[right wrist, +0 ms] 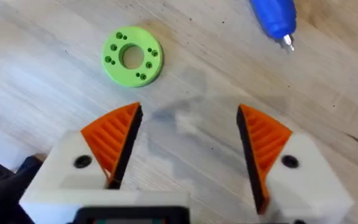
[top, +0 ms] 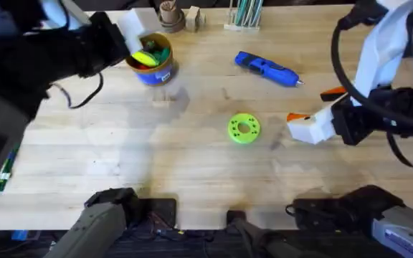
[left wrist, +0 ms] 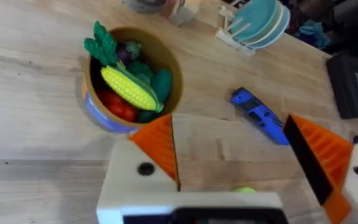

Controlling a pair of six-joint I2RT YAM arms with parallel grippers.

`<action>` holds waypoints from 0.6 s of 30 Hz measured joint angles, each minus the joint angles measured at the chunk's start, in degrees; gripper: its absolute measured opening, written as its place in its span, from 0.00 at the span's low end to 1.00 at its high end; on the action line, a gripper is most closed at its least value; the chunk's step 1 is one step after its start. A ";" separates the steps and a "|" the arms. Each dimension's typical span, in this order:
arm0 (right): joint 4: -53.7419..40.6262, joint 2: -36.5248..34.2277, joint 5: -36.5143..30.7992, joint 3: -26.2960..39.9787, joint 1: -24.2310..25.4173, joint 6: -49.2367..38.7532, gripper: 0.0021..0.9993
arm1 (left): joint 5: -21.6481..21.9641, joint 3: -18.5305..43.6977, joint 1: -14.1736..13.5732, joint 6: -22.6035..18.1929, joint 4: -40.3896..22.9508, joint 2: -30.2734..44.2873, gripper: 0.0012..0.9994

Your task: Pick up the gripper from the table and insert it into the empty holder that is missing its gripper. Then pick up a screw, insert it into the mounting hole, and use the screwdriver to tighten it. Finally, clean up the table by picking up the vegetable and placing it into the bucket.

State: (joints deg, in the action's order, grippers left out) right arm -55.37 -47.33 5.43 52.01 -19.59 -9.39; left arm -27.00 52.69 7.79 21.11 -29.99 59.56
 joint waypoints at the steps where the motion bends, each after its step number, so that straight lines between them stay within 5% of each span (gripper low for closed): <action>1: -0.01 0.00 0.00 0.00 0.00 0.00 0.96 | -0.12 0.00 0.00 -1.39 -1.49 -2.28 1.00; 4: 0.00 0.00 0.00 0.00 0.00 0.00 0.96 | -0.31 0.02 -0.04 -6.19 -6.41 -9.12 0.92; 9: 0.00 0.00 0.00 0.00 0.00 0.00 0.96 | -0.39 0.02 -0.04 -12.20 -13.53 -19.09 0.12; 11: 0.00 0.00 0.00 0.00 0.00 0.00 0.96 | -0.39 0.04 -0.04 -13.49 -15.91 -22.28 0.02; 12: 0.00 0.00 0.00 0.00 0.00 0.00 0.97 | -0.37 0.07 -0.04 -14.17 -17.16 -23.70 0.11; 17: 0.00 0.00 0.00 0.00 0.00 0.01 0.99 | -0.35 0.09 -0.04 -14.89 -22.28 -29.13 0.92; 18: 0.00 0.00 0.00 0.00 0.00 0.00 0.99 | -0.35 0.09 -0.04 -14.94 -22.99 -29.74 0.97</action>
State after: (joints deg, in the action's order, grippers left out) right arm -55.37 -47.33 5.43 52.01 -19.59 -9.38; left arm -27.36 52.77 7.75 6.17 -52.99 29.82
